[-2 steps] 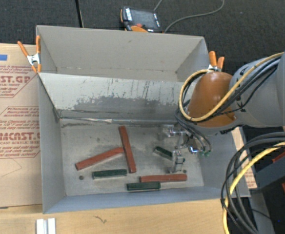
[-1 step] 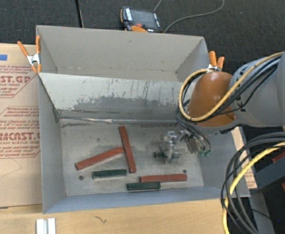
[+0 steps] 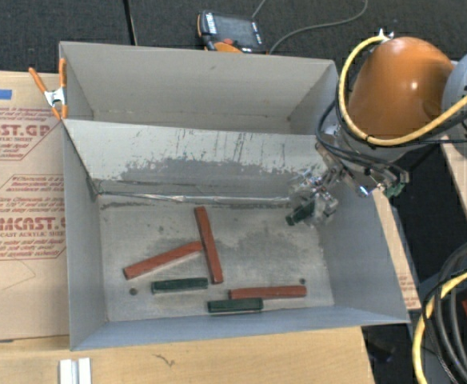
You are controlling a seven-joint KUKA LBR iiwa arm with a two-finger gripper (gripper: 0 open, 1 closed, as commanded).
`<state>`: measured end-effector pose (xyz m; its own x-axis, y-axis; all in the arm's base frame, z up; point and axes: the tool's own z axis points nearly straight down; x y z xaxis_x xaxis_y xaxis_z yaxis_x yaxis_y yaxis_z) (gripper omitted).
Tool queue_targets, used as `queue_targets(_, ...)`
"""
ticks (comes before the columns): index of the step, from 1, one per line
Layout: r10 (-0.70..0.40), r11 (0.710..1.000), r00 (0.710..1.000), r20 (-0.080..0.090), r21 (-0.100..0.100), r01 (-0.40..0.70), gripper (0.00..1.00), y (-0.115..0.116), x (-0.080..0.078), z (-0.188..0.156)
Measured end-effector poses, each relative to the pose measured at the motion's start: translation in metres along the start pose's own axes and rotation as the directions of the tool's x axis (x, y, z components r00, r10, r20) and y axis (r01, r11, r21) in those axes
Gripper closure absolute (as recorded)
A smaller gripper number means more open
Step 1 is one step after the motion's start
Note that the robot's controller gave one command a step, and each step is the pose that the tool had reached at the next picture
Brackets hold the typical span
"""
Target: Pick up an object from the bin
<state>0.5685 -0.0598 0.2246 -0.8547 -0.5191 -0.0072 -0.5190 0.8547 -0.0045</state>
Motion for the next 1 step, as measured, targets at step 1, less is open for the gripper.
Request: queue_targets(1, -0.309, 0.951, 0.951, -0.002, -0.005, 0.309, 1.0, 0.0217, -0.0147, -0.0134)
